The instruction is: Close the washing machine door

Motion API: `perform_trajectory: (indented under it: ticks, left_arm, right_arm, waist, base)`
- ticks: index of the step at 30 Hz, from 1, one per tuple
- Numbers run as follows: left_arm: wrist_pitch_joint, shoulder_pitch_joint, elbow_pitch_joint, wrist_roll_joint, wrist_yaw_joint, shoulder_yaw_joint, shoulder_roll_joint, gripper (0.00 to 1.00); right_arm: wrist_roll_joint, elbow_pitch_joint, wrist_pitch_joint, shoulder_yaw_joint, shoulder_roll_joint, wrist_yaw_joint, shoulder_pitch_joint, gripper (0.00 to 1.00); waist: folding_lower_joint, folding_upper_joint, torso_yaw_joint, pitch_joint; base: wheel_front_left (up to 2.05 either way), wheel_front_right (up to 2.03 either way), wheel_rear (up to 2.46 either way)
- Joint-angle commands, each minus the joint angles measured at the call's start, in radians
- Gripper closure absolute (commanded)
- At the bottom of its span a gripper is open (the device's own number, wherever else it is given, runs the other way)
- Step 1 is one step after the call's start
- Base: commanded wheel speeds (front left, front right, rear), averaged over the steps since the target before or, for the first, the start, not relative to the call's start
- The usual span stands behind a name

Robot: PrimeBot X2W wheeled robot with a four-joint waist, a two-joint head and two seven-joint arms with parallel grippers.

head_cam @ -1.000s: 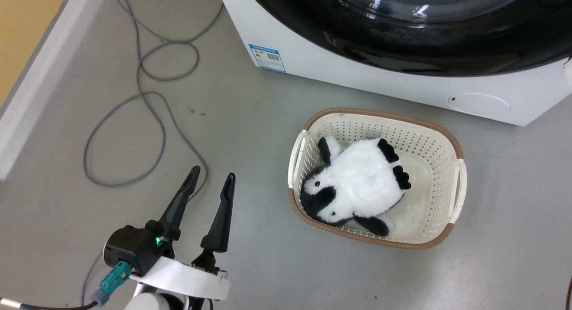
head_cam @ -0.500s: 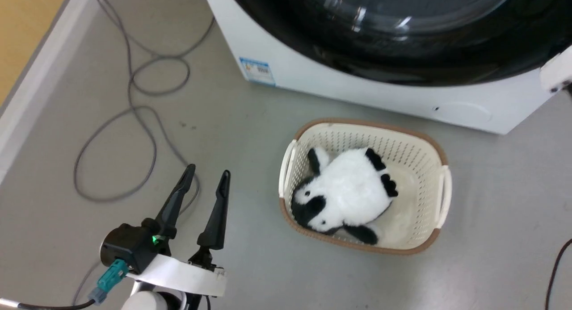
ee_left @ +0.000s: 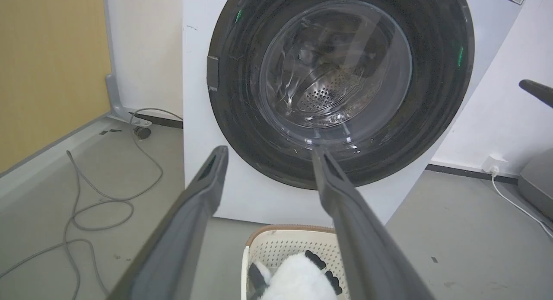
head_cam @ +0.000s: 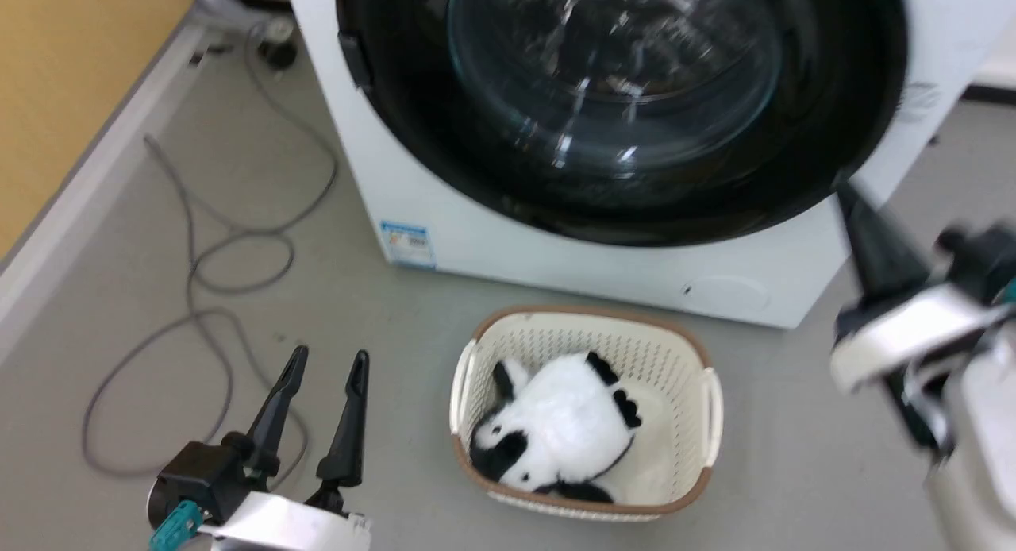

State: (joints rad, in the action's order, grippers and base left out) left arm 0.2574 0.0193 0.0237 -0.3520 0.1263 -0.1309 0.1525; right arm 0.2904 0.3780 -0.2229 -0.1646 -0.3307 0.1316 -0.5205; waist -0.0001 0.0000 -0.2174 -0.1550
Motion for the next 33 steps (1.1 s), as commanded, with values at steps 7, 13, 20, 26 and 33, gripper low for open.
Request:
perform_trajectory:
  ticks: [7,13,20,26,33]
  left_arm:
    - [0.004,-0.070,0.034,0.045,0.004,0.047,-0.008,0.00]
    - [0.004,-0.102,0.060,0.090,0.004,0.088,-0.027,0.00]
    - [0.004,-0.123,0.080,0.132,0.004,0.104,-0.035,0.00]
    - [-0.002,-0.131,0.086,0.139,-0.001,0.134,-0.058,1.00]
    - [-0.014,-0.127,0.081,0.148,-0.006,0.133,-0.060,1.00]
  right_arm:
    - [-0.062,-0.151,-0.024,0.117,0.147,-0.001,0.293,1.00]
    - [-0.113,-0.272,-0.033,0.219,0.244,-0.001,0.472,0.00]
    - [-0.136,-0.309,-0.037,0.263,0.275,-0.001,0.589,0.00]
    - [-0.134,-0.304,-0.033,0.262,0.274,0.000,0.614,1.00]
    - [-0.141,-0.307,-0.022,0.258,0.274,0.000,0.610,1.00]
  waist:
    - [0.0001,0.0000,0.082,0.123]
    - [0.0001,0.0000,0.108,0.153]
    - [0.0001,0.0000,0.118,0.161]
    - [0.0001,0.0000,0.123,0.160]
    - [0.0001,0.0000,0.128,0.160]
  base:
    - [0.00,0.00,0.00]
    - [0.00,0.00,0.00]
    - [0.00,0.00,0.00]
    - [0.00,0.00,0.00]
    - [0.00,0.00,0.00]
